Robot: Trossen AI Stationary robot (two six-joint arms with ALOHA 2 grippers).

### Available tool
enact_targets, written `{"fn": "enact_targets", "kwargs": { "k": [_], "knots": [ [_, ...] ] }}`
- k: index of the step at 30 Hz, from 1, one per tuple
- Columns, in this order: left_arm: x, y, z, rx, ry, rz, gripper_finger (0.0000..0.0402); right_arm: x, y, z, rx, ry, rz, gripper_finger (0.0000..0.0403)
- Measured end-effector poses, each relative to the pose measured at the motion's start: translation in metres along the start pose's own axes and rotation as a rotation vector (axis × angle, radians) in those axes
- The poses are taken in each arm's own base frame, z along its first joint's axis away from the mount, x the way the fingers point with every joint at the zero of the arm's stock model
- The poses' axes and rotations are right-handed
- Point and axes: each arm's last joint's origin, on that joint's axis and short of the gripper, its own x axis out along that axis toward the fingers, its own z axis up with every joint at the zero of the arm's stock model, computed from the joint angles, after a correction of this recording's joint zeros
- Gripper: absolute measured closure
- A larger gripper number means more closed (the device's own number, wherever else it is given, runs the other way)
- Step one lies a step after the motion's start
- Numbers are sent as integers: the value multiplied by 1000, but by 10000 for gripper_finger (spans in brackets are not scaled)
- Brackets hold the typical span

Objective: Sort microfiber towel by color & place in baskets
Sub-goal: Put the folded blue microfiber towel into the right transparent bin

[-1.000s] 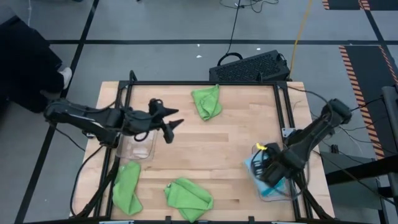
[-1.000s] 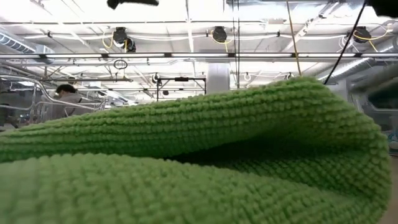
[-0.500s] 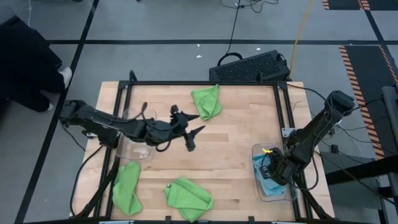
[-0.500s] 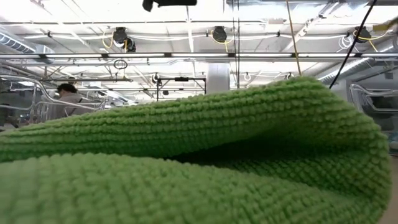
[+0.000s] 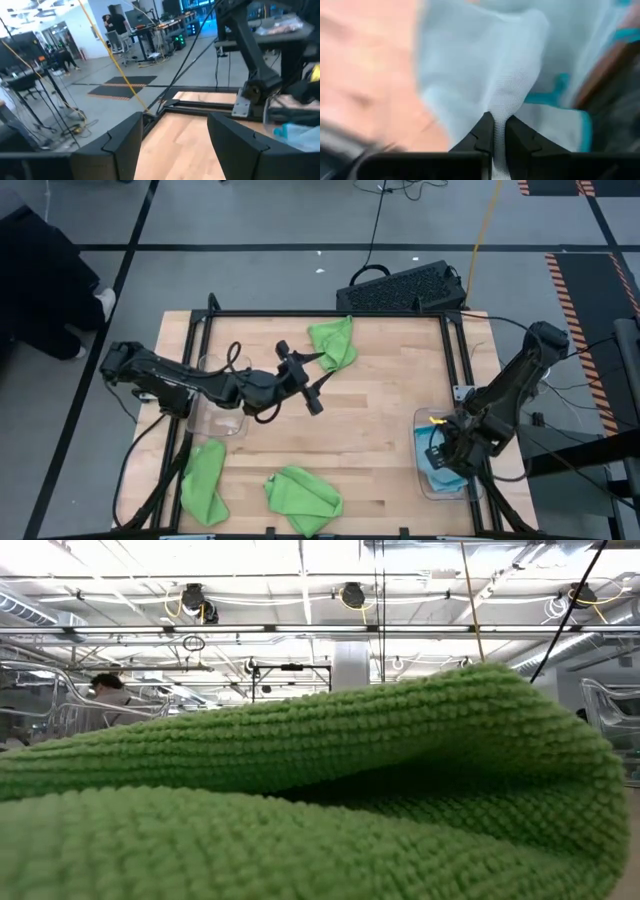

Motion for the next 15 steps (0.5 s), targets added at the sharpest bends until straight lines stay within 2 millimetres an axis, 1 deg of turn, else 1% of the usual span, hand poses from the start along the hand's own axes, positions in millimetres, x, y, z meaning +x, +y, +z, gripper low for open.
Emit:
{"fn": "enact_targets", "kwargs": {
  "k": [3, 6, 9, 11, 13, 15],
  "knots": [
    [0, 0, -1, 56, 8, -1, 174, -23, 16, -9, -6, 26, 121, 384],
    [0, 0, -3, 114, 21, -4, 174, -53, 32, -16, -17, 0, 275, 384],
    [0, 0, -3, 157, 23, -5, 174, -88, 47, -21, -18, -90, 462, 384],
    [-1, 0, -2, 173, 21, -7, 174, -104, 58, -20, -11, -182, 570, 384],
    [-1, 0, -2, 186, 21, -8, 174, -110, 69, -17, -3, -271, 642, 385],
    [-1, 0, -2, 193, 25, -9, 174, -104, 79, -11, 16, -333, 659, 385]
  ]
}}
